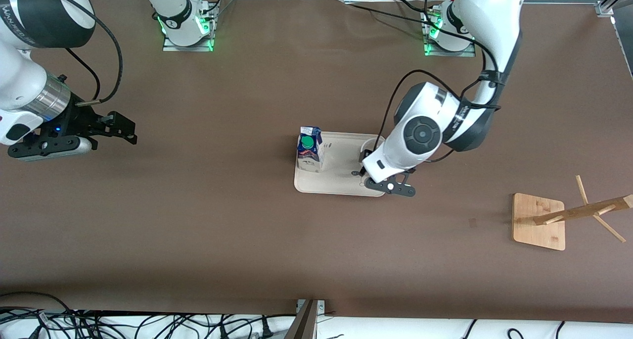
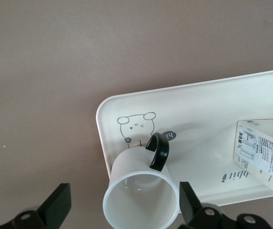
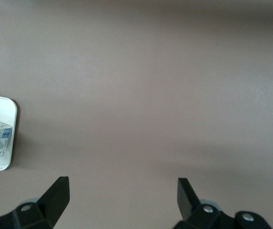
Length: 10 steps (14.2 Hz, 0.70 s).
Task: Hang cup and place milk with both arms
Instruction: 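Lower the left gripper into the white mug and grasp its rim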
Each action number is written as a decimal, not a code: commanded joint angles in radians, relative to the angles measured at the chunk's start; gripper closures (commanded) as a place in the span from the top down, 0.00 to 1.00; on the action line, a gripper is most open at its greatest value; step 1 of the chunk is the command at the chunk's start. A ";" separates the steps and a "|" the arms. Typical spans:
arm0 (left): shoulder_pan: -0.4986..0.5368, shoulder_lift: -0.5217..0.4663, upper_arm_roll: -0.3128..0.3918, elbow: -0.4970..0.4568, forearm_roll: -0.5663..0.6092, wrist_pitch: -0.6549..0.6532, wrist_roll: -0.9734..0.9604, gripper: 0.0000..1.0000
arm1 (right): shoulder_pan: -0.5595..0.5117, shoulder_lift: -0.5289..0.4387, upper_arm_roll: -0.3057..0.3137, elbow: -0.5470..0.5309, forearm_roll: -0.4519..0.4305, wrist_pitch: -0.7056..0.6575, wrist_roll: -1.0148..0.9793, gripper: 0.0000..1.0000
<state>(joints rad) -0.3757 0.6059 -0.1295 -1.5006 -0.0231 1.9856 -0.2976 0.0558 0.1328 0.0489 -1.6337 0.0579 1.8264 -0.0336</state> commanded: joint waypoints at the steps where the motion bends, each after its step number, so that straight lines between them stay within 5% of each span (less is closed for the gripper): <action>1: -0.014 0.023 0.007 0.010 0.063 0.025 -0.046 1.00 | 0.001 0.019 0.002 0.012 0.002 -0.027 -0.005 1.00; 5: -0.023 0.014 -0.038 -0.010 0.066 0.015 -0.038 1.00 | 0.022 0.045 0.002 0.015 -0.007 -0.027 0.001 1.00; 10: -0.060 -0.153 -0.044 -0.249 0.066 0.085 -0.037 1.00 | 0.025 0.059 0.002 0.015 -0.007 -0.042 0.001 1.00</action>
<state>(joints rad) -0.4272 0.5682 -0.1768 -1.5997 0.0227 2.0240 -0.3231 0.0777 0.1814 0.0493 -1.6354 0.0575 1.8043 -0.0344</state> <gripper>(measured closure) 0.000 0.000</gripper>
